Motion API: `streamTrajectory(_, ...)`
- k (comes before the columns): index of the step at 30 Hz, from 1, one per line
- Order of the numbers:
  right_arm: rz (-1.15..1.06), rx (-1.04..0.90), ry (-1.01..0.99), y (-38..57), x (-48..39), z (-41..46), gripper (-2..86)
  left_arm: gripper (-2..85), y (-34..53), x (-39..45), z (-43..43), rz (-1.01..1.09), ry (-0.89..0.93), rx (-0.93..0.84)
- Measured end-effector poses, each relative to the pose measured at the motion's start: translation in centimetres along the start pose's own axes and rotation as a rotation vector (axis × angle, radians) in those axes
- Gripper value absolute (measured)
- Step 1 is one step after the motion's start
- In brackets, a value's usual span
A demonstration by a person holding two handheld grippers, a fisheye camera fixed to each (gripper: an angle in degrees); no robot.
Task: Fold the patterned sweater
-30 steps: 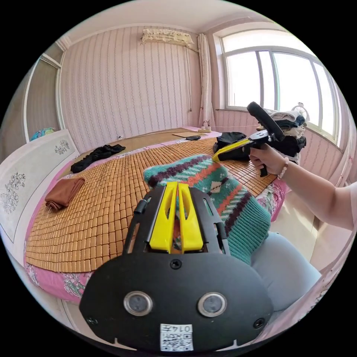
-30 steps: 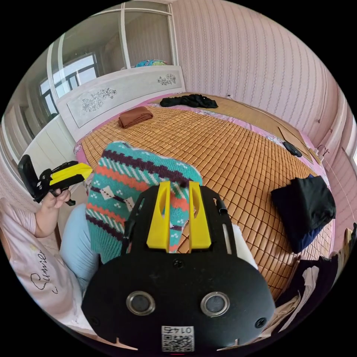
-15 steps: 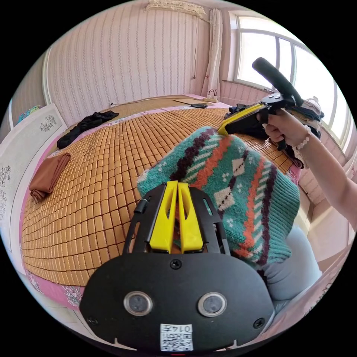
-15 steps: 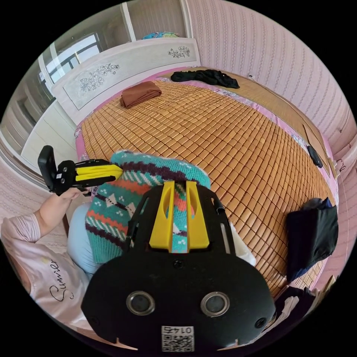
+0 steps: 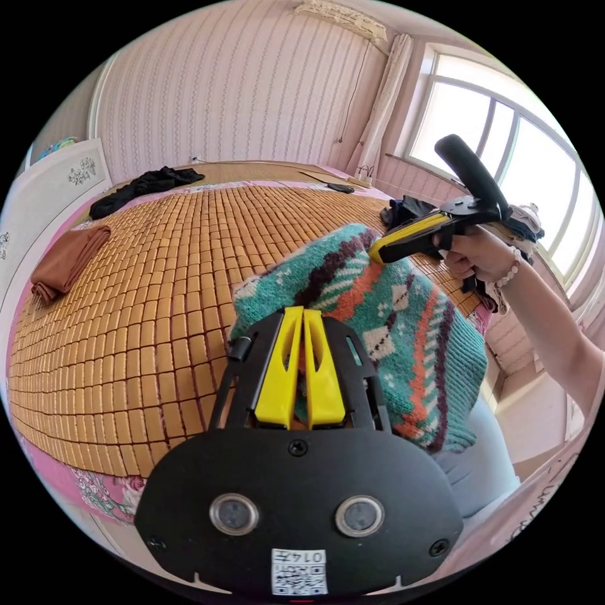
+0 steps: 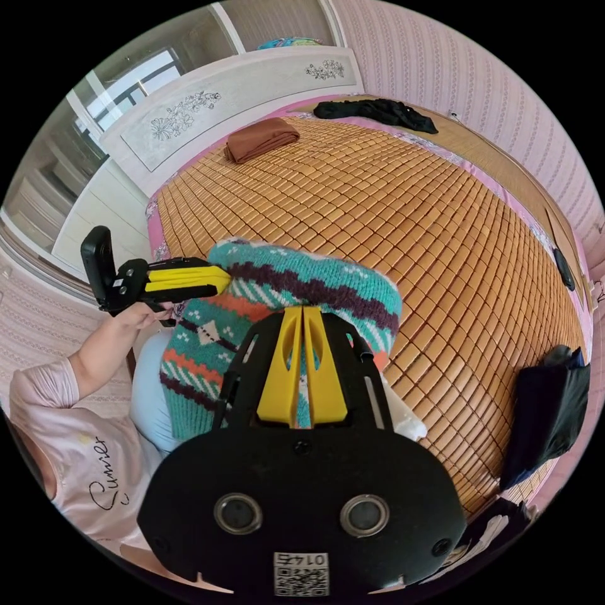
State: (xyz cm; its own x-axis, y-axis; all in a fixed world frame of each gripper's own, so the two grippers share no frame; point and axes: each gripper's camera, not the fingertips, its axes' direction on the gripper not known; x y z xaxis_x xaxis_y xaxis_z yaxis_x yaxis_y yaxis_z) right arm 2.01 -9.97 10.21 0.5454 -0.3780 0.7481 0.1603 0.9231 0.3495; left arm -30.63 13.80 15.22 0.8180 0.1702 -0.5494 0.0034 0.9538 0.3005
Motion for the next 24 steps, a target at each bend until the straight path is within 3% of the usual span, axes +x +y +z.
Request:
streamTrajectory(7, -0.058, 0.082, -0.022, 5.4, -2.3, -7.1, -0.7, -1.0, 1.8, 3.7, -6.4, 0.085, 0.043, 0.038)
streamTrajectory(11, -0.073, -0.133, -0.075, 5.8, -2.9, -1.1, -0.7, -0.9, 4.5, 5.2, -3.5, 0.106, -0.011, -0.030)
streamTrajectory(19, -0.032, 0.159, -0.141, 10.6, -0.8, -6.9, -0.2, 0.4, 4.4, -2.4, -6.5, -0.205, 0.220, 0.088)
streamTrajectory(22, 0.089, 0.362, -0.221, 14.7, 3.2, -10.9, 3.4, 9.0, 5.2, -5.9, -7.3, -0.363, 0.199, 0.086)
streamTrajectory(24, 0.186, 0.392, -0.232, 15.9, 5.9, -11.9, 13.4, 17.6, 5.2, -8.5, -5.9, -0.481, 0.260, -0.021)
